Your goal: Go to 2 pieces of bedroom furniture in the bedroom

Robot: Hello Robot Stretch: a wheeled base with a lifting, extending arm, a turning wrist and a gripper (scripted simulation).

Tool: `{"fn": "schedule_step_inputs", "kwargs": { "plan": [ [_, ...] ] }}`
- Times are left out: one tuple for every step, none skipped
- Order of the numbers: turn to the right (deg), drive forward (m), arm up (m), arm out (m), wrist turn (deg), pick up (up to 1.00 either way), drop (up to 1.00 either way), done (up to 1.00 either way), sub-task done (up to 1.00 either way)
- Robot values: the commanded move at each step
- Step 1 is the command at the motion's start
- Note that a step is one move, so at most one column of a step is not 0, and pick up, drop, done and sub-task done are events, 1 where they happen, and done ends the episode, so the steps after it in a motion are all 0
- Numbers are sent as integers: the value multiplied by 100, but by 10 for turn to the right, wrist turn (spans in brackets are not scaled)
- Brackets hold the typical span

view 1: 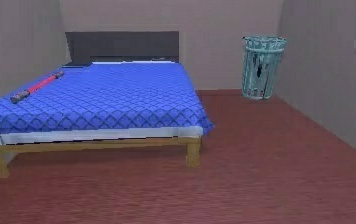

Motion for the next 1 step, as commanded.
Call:
{"fn": "schedule_step_inputs", "kwargs": {
  "plan": [
    [0,95,0,0,0,0,0,0,0]
  ]
}}
